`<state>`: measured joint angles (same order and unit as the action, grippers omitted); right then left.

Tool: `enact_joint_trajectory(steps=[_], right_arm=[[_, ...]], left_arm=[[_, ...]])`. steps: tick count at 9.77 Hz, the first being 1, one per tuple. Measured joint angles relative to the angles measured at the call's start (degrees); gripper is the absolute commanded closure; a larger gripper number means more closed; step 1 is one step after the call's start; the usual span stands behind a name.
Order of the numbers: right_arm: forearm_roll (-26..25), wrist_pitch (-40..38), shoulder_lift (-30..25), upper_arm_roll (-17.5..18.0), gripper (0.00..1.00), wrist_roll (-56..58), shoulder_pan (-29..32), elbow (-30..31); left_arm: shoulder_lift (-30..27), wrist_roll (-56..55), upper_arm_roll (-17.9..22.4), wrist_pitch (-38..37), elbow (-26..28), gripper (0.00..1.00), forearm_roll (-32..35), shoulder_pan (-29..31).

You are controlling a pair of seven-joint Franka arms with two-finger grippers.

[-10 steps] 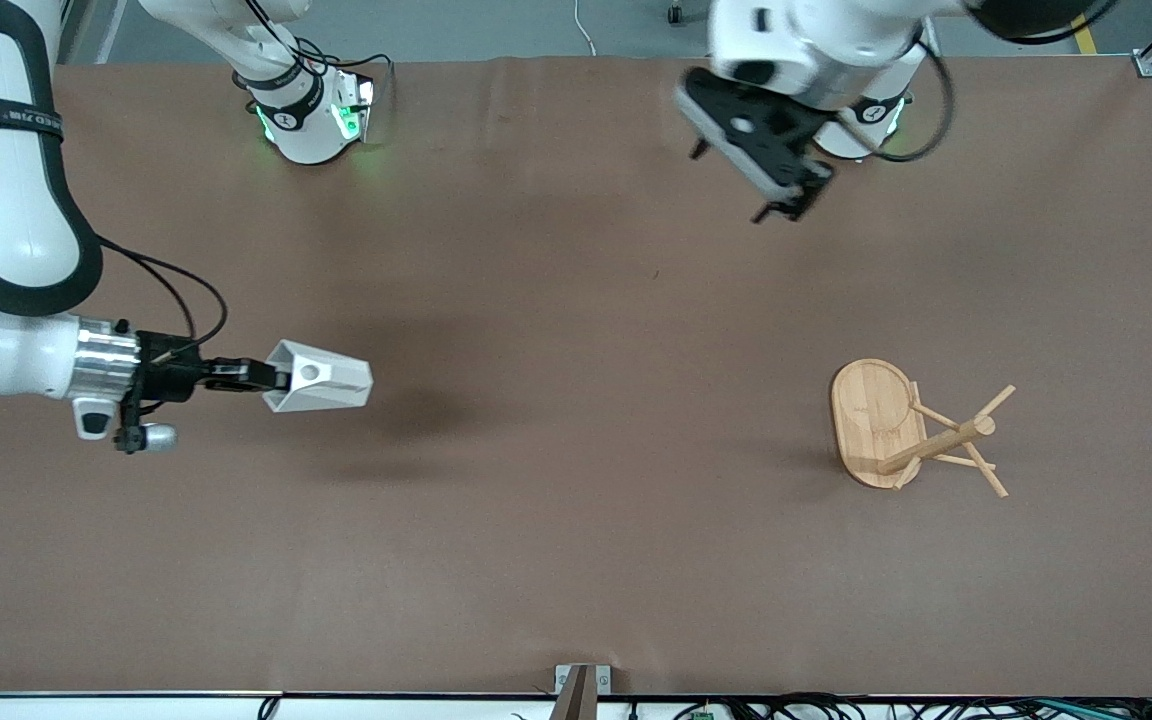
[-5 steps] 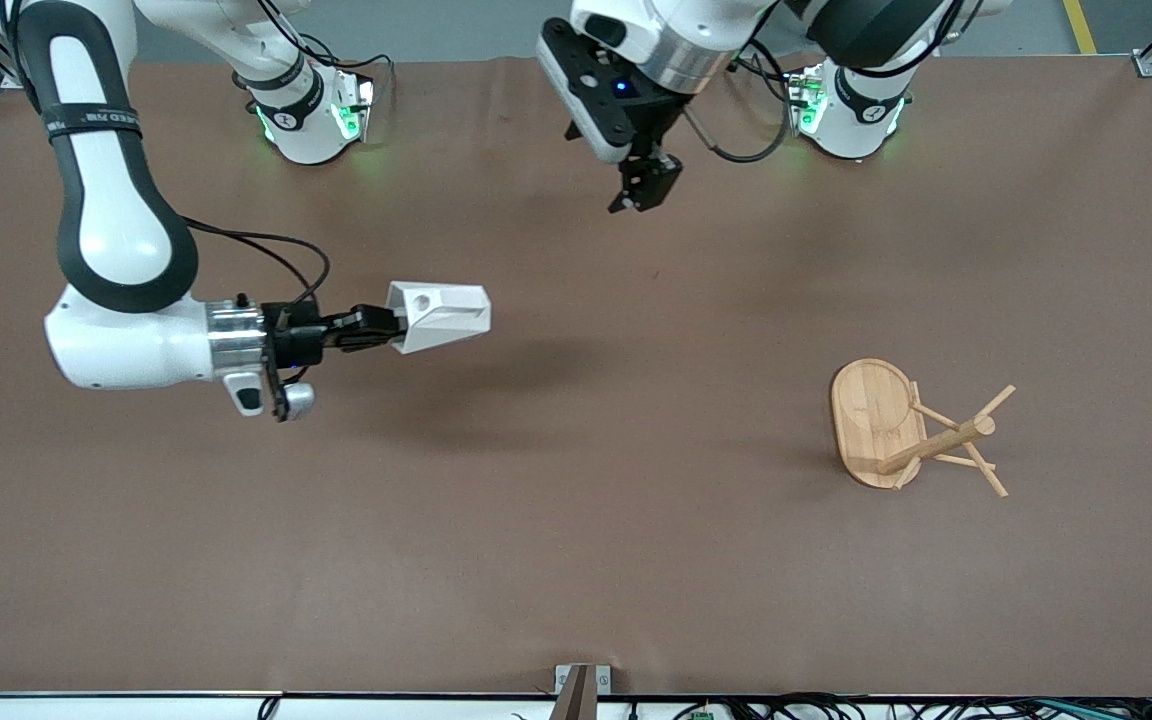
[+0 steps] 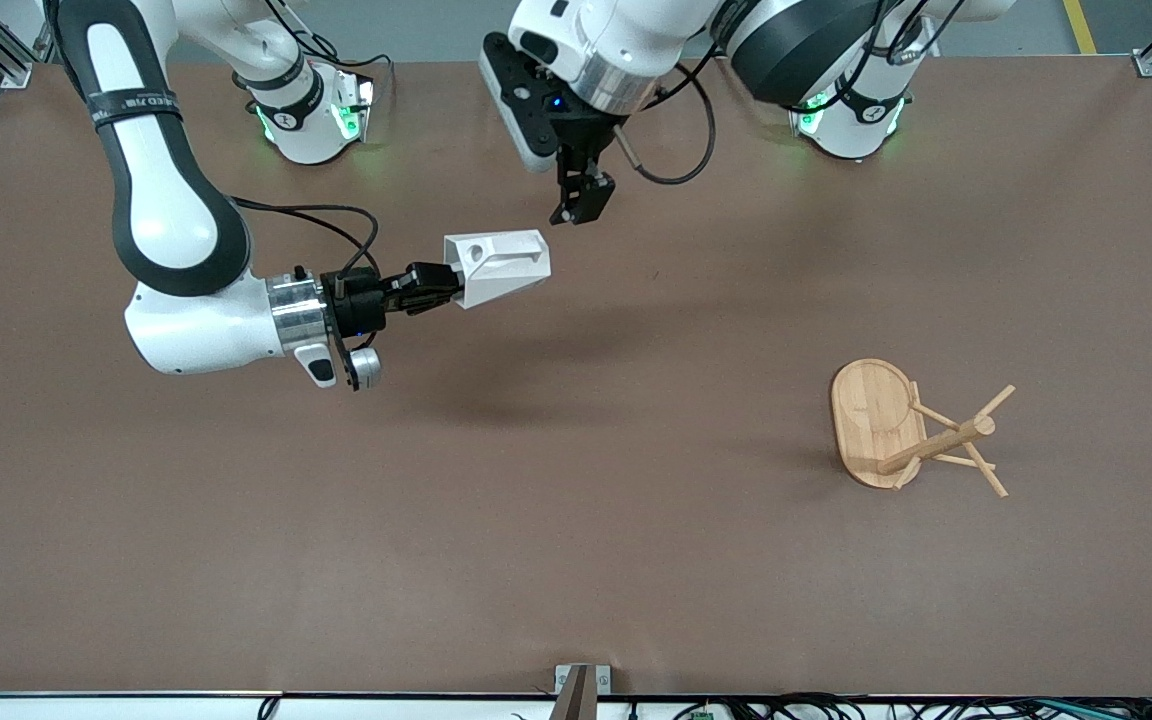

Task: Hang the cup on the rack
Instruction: 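Carry the cup toward the left gripper while the left gripper approaches, then grasp the cup with the left gripper while the right gripper holds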

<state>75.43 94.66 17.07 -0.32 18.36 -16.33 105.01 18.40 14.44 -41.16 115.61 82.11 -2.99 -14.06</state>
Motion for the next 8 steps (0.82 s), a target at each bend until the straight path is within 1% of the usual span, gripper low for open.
enact_joint_trajectory(steps=[2, 6, 7, 8], right_arm=[[0.0, 0.0, -0.2, -0.1, 0.99, 0.0, -0.1, 0.4], [0.2, -0.4, -0.9, -0.1, 0.99, 0.2, -0.7, 1.0], [0.3, -0.4, -1.4, -0.1, 0.99, 0.2, -1.0, 1.1], [0.3, -0.4, -2.0, -0.1, 0.99, 0.2, -1.2, 1.3]], left_arm=[[3.0, 0.0, 0.0, 0.3, -2.4, 0.0, 2.2, -0.2], [5.9, 0.2, 0.0, 1.7, -3.0, 0.01, 3.7, -1.1], [6.4, 0.2, 0.0, 1.9, -3.0, 0.05, 4.0, -1.2], [6.7, 0.2, 0.0, 2.0, -3.0, 0.2, 4.0, -1.2]])
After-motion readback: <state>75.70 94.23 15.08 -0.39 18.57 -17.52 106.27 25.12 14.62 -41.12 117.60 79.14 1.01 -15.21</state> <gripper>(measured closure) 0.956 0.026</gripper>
